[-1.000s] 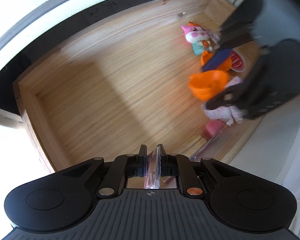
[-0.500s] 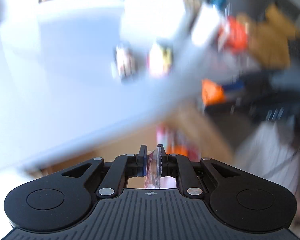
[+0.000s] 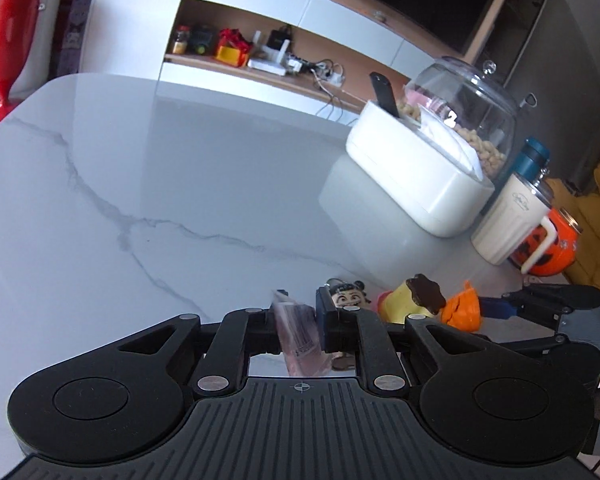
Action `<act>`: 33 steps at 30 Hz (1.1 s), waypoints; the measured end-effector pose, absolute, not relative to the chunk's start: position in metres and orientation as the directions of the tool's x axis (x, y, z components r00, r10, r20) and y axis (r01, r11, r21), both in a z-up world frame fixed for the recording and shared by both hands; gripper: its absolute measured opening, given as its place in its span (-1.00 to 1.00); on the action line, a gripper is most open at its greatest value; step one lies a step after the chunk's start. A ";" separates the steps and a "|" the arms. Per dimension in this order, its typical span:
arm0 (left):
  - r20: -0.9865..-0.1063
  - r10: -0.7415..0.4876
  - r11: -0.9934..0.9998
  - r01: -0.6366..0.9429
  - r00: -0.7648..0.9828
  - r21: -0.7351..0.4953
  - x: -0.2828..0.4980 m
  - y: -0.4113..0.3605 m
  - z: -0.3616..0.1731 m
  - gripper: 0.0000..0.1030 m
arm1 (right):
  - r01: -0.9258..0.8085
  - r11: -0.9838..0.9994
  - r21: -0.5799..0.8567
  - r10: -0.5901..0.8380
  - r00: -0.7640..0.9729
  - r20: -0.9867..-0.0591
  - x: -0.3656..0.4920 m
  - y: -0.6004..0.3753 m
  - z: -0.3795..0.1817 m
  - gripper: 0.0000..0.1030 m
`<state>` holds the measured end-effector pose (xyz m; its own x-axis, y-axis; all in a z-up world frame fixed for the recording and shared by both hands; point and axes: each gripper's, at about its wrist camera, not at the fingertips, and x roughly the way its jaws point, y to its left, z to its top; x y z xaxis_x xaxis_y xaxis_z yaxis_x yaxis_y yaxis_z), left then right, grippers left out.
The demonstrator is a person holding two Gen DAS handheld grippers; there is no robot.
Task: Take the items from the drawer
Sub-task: 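Set the packet and orange cup toy on the countertop beside the doll, then grasp the wooden sticks with the left gripper while the right gripper grasps the pink lace cloth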
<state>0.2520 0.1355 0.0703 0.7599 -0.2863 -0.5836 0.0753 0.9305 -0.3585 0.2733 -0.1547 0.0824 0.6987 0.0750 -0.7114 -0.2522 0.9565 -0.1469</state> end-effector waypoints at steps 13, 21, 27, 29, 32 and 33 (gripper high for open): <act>-0.425 -0.122 0.970 0.017 0.897 -0.243 0.218 0.155 0.112 -0.35 | -0.194 0.979 0.065 0.192 0.759 -0.623 0.258 -0.192 0.086 0.06; -0.324 -0.212 0.969 0.156 0.922 -0.190 0.184 0.140 0.152 -0.35 | -0.122 0.987 0.102 0.158 0.805 -0.572 0.219 -0.245 0.103 0.24; -0.682 -0.422 0.875 0.466 0.598 -0.133 0.176 0.069 0.109 -0.35 | -0.138 0.953 0.271 0.288 0.692 -0.662 0.191 -0.280 0.078 0.29; -0.794 -0.407 0.851 0.505 0.452 -0.148 0.174 0.049 0.081 -0.35 | -0.156 0.927 0.341 0.358 0.637 -0.682 0.184 -0.285 0.063 0.29; -0.889 -0.388 0.825 0.521 0.242 -0.218 0.175 0.033 0.038 -0.35 | -0.151 0.932 0.328 0.352 0.587 -0.729 0.170 -0.278 0.038 0.29; -0.901 -0.386 0.818 0.525 0.197 -0.236 0.175 0.028 0.026 -0.35 | -0.144 0.941 0.308 0.333 0.570 -0.751 0.172 -0.275 0.033 0.29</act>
<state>0.1746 0.0283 0.0258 0.1968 -0.3859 -0.9013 0.5246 0.8181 -0.2357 0.1719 -0.2751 0.0334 0.5700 0.3328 -0.7512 -0.1436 0.9406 0.3077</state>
